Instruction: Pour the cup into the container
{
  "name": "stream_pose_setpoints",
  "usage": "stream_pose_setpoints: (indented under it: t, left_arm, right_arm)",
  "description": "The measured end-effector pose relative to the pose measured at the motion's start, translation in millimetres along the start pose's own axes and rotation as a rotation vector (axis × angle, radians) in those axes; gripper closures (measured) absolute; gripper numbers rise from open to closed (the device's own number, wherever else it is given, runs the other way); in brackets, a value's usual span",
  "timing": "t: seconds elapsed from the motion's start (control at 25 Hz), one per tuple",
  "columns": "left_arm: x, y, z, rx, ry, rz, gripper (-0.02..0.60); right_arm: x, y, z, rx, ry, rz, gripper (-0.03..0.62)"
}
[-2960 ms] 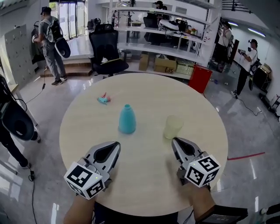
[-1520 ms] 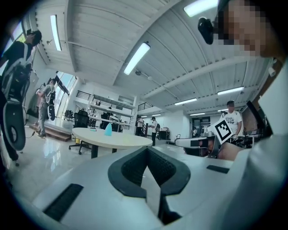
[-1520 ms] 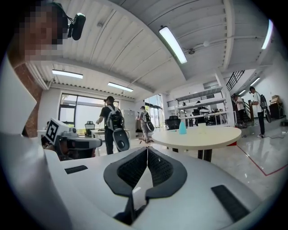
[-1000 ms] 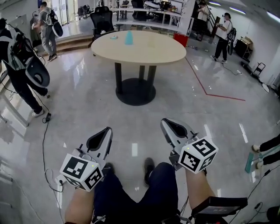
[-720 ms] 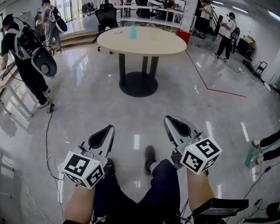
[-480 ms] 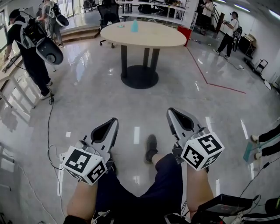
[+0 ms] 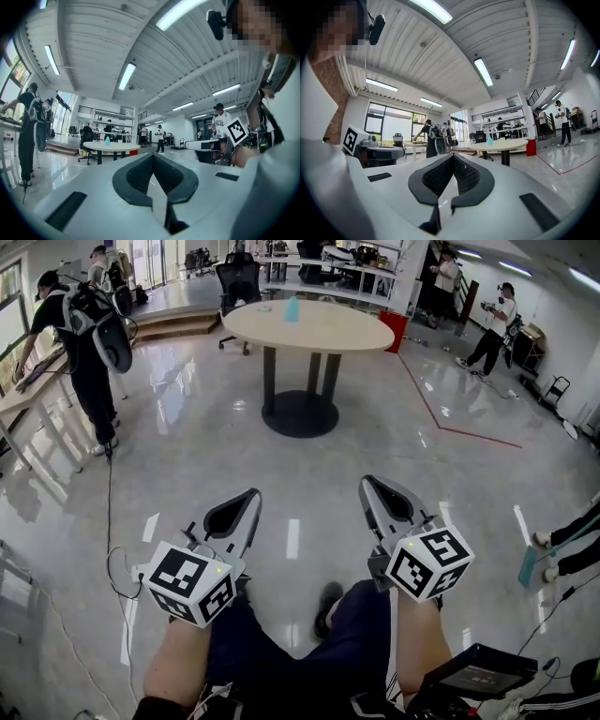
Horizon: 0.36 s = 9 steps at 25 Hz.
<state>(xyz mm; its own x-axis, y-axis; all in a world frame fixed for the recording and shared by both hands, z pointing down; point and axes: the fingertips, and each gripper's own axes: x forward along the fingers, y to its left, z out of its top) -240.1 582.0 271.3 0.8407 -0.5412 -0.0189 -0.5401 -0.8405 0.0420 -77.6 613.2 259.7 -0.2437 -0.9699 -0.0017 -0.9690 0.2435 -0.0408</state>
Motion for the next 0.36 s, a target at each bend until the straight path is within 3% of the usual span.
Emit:
stream_pose_setpoints:
  t: [0.12, 0.36]
  left_arm:
    - [10.0, -0.4, 8.6, 0.018, 0.000, -0.010, 0.583]
    - [23.0, 11.8, -9.3, -0.023, -0.003, 0.007, 0.583]
  right_arm:
    - [3.0, -6.9, 5.3, 0.002, 0.000, -0.004, 0.589]
    - [7.6, -23.0, -7.6, -0.018, 0.015, -0.011, 0.589]
